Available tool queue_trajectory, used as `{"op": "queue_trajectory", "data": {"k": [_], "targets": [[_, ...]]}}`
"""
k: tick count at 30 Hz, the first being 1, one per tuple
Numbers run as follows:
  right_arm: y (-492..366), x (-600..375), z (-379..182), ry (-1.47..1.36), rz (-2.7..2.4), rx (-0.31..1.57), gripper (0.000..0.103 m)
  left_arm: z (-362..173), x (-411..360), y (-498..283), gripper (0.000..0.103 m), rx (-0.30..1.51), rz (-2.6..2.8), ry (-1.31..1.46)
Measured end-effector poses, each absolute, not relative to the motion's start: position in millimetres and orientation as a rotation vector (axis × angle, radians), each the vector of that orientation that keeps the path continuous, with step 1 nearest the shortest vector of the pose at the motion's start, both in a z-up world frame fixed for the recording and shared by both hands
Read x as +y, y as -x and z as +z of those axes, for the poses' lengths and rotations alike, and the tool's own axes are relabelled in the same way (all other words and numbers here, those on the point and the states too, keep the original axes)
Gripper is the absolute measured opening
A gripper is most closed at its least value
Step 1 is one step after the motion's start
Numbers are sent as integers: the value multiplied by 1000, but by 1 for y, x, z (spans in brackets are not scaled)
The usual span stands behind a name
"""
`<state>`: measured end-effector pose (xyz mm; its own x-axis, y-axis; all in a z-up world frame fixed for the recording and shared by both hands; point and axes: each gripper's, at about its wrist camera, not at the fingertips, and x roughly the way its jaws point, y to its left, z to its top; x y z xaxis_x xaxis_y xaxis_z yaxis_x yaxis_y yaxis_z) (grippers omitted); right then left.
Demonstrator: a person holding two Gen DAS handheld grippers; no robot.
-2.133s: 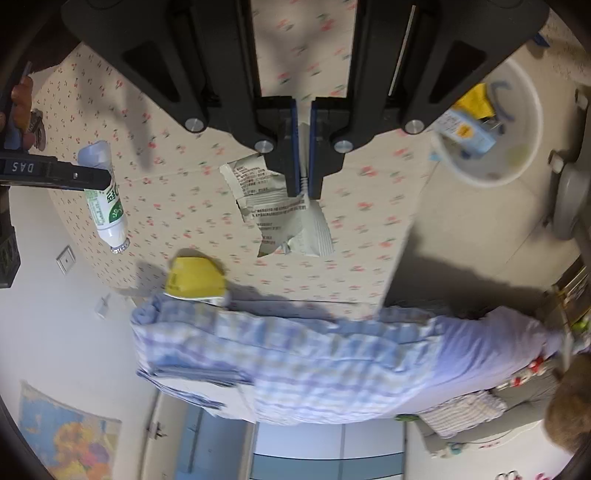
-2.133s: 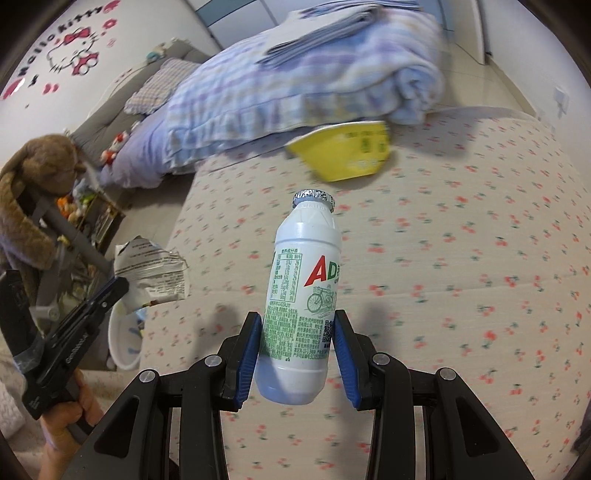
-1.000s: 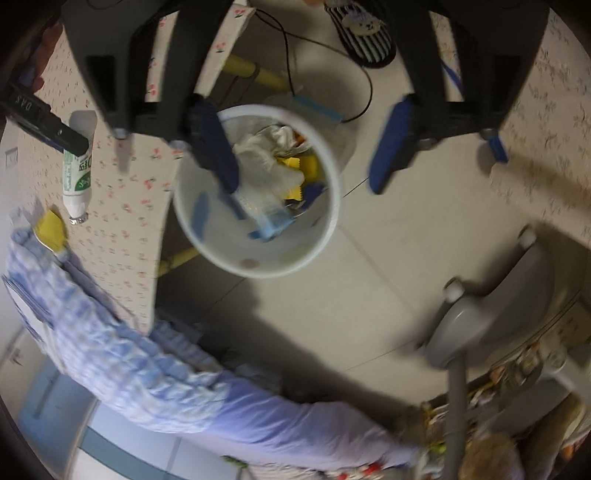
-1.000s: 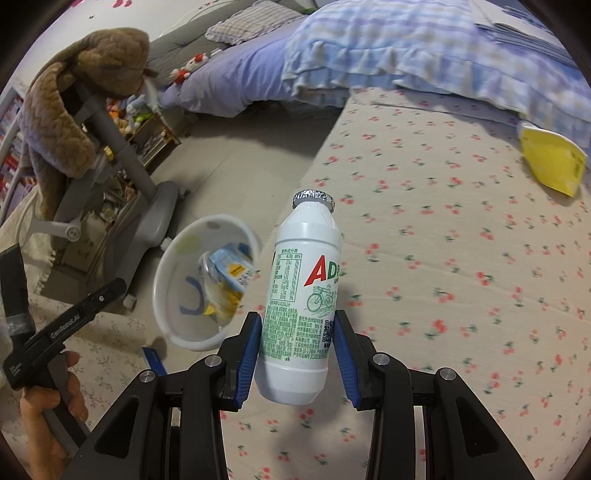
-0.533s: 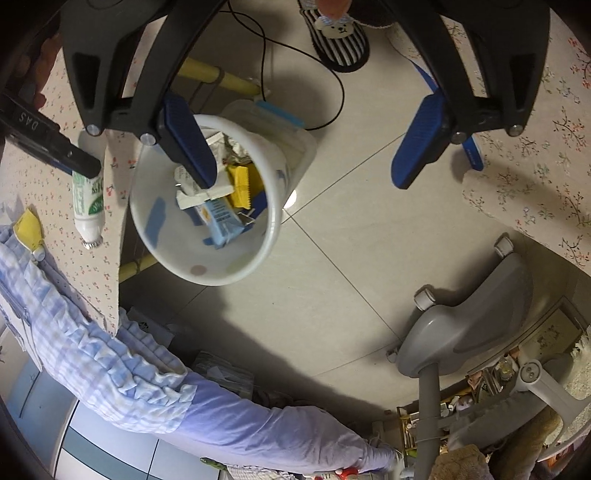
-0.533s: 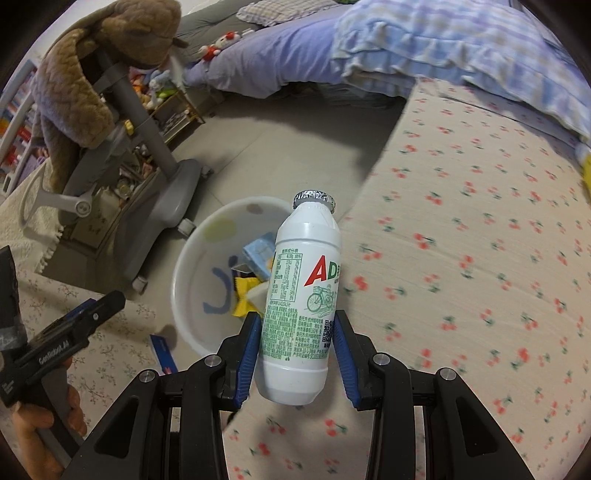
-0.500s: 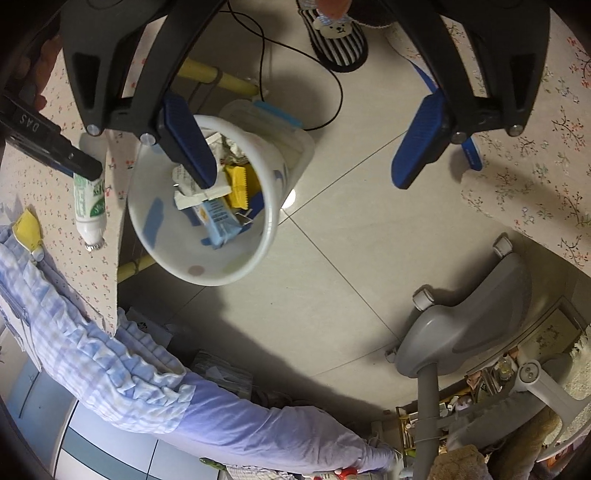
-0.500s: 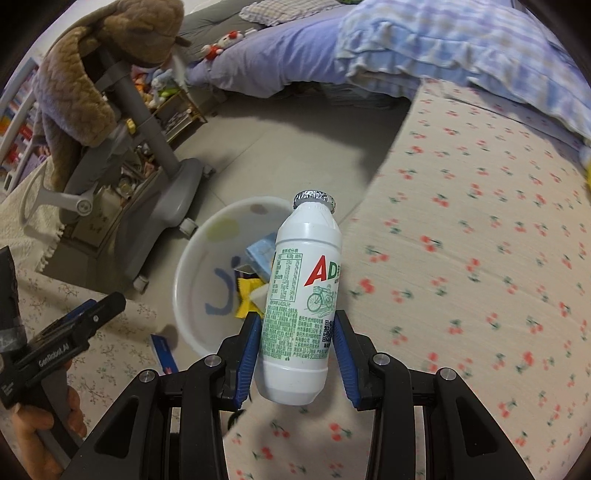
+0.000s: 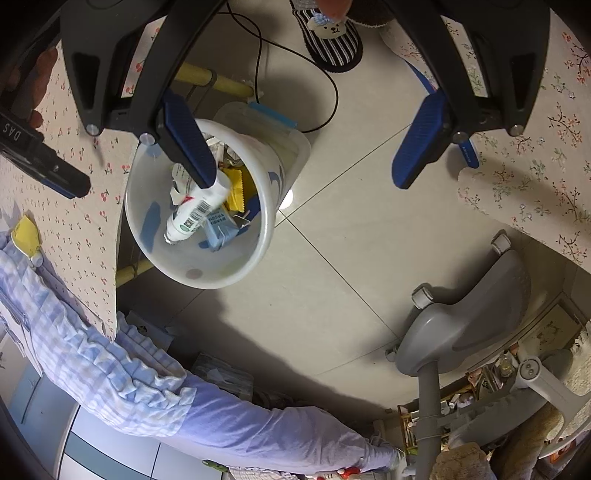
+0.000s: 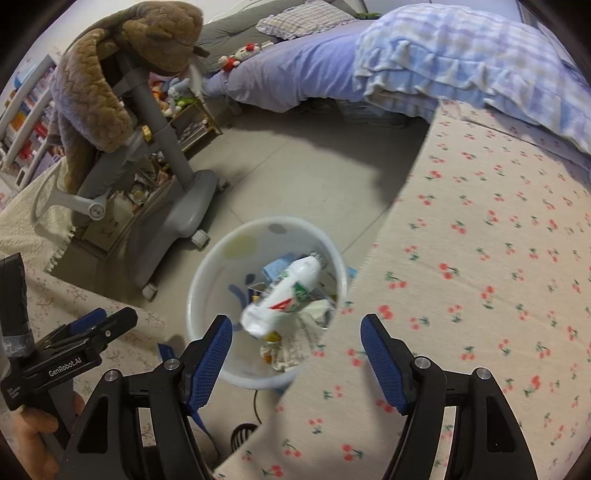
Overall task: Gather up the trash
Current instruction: 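Release the wrapper with the left tool while the right tool drops the bottle in, then move the right tool to the yellow snack box and grasp it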
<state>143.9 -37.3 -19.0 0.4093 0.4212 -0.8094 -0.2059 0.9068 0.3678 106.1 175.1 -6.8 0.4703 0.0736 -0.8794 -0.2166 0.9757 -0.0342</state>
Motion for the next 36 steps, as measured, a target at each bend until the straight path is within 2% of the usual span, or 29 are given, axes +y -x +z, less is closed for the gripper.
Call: {"op": "queue_trajectory", "data": {"k": [10,12,21,29,36], "targets": [[-128,-105,-9,-262,251,1085,80,-8,155,-109,96,1085,133,147],[-125,-124,-8,-277,222,1083,82,-8,148,-110,99,1093,117,168],[-125,-226,-11,-403,48,1090,83,-3,90,-124,102,1101,21,205],[-157,-338,9,-485,-154,1042,83,10,28,-146,102,1035,-67,186],[-189,-420,9,-705,-253,959,84,15,-20,-160,102,970,-122,112]]}}
